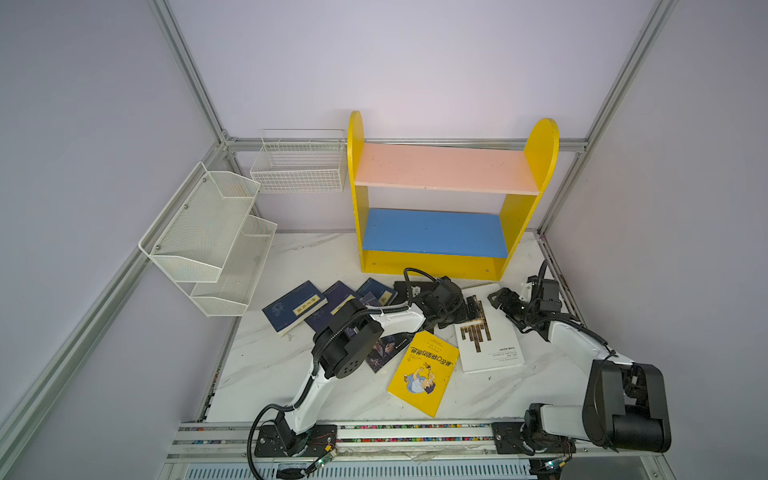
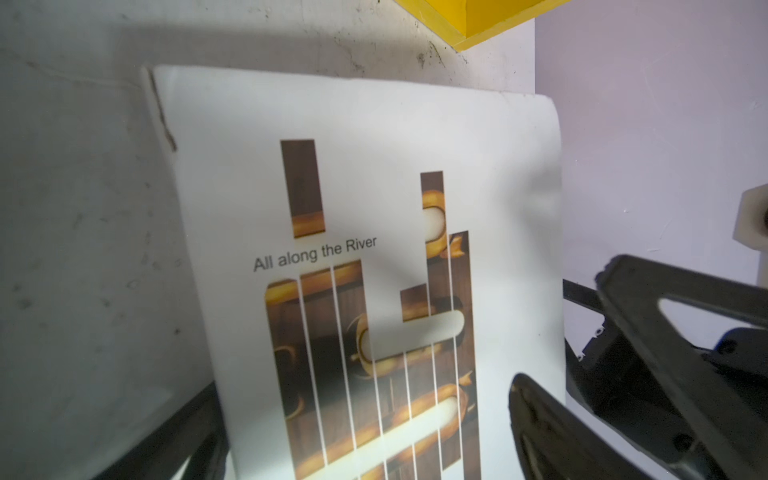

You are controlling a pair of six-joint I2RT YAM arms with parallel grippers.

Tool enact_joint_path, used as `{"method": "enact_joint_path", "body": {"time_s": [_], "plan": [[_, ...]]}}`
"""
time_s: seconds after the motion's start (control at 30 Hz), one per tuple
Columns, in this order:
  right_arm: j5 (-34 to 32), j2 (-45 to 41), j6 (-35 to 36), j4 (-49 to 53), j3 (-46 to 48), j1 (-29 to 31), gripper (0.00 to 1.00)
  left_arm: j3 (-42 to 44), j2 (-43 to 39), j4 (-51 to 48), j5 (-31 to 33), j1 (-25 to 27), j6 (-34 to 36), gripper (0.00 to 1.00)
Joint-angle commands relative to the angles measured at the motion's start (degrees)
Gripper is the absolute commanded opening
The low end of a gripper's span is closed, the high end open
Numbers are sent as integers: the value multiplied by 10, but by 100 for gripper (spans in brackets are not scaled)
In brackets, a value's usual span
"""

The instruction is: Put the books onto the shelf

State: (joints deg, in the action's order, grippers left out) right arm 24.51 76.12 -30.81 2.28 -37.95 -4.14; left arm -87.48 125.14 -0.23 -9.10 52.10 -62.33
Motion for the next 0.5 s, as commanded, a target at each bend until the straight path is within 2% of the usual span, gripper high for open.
{"method": "enact_joint_path", "body": {"time_s": [0.0,0.13,0.27,0.47], "plan": [[101,0,-43,-18,20,14,83,-38,-88,143,-57,14,8,99],[120,1,-64,-40,25,26,82,8,-128,171,-40,10,-5,99],[113,12,-81,-58,19,62,82,52,-153,223,-30,8,-24,99],[91,45,-83,-55,-20,78,82,56,-167,240,-37,6,-29,99]]}}
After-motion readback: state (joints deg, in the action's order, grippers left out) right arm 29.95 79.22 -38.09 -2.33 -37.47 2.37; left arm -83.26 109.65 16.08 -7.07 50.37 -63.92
